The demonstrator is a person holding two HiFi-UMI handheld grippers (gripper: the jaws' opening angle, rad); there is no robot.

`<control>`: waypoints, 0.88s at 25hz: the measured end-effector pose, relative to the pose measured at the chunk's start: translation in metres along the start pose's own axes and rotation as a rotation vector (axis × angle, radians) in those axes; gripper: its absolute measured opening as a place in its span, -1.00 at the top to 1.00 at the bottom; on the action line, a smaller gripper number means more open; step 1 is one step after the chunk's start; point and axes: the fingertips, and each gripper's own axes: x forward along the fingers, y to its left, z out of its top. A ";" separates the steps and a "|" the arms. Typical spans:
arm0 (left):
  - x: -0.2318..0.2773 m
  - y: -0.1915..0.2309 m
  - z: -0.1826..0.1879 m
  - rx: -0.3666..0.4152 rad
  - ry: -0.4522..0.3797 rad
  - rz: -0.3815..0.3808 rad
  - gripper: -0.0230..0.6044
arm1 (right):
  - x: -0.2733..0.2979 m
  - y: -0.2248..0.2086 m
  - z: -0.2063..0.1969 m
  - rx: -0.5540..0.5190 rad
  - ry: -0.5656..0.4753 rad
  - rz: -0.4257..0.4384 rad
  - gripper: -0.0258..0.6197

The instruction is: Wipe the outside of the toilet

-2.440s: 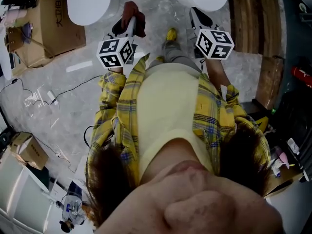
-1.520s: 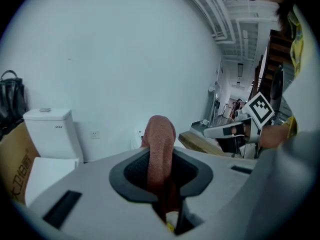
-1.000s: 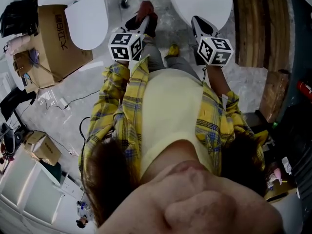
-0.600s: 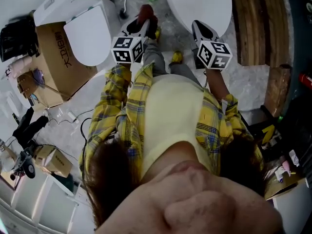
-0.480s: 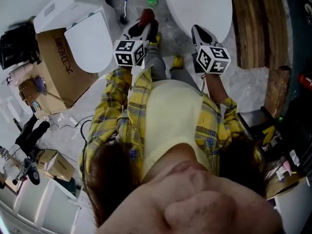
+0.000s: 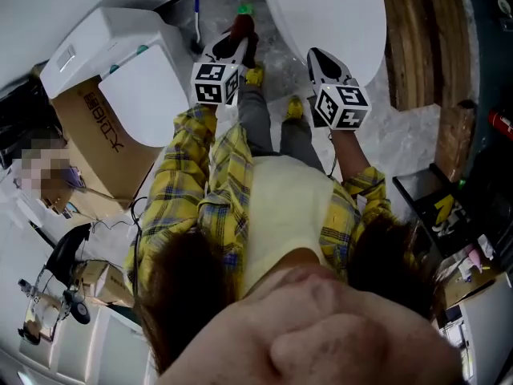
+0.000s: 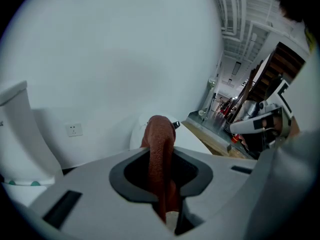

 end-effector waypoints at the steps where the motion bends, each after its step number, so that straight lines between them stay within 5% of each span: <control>1: 0.009 0.005 -0.001 0.007 0.010 -0.007 0.66 | 0.006 -0.002 -0.001 0.004 0.008 -0.008 0.84; 22: 0.155 0.083 -0.002 0.069 0.025 -0.048 0.66 | 0.129 -0.029 -0.028 0.102 0.084 -0.054 0.84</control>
